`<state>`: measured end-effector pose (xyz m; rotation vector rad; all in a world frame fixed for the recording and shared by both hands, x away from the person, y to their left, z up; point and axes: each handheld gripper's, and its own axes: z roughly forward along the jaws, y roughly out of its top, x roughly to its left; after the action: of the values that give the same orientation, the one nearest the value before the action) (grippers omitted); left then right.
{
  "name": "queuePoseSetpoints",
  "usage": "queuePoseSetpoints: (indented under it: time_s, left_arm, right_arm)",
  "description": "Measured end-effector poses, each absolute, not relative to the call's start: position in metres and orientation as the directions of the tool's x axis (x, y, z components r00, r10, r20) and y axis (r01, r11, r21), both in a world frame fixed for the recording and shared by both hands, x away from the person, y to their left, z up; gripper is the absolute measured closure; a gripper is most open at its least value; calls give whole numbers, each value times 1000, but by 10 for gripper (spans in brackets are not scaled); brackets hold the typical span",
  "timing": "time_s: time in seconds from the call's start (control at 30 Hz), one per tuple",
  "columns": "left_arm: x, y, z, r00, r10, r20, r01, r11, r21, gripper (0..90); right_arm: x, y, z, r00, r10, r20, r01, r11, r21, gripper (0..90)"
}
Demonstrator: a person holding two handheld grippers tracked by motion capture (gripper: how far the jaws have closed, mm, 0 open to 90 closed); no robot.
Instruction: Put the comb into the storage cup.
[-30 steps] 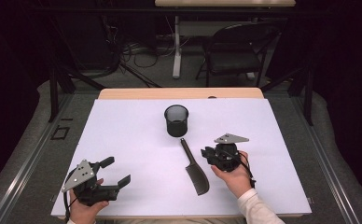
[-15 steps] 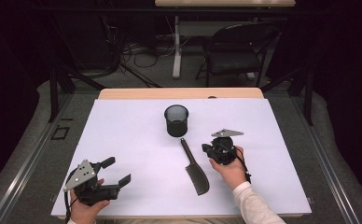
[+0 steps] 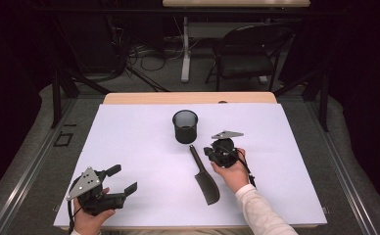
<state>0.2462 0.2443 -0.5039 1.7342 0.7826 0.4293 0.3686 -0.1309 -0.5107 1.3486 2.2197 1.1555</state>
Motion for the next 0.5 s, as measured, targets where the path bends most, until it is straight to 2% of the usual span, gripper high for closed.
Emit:
queuePoseSetpoints:
  time_s: [0.5]
  left_arm:
    - [247, 246, -505, 709, 697, -108, 286, -144, 947, 141]
  right_arm:
    - [387, -92, -525, -556, 823, 116, 609, 308, 731, 900]
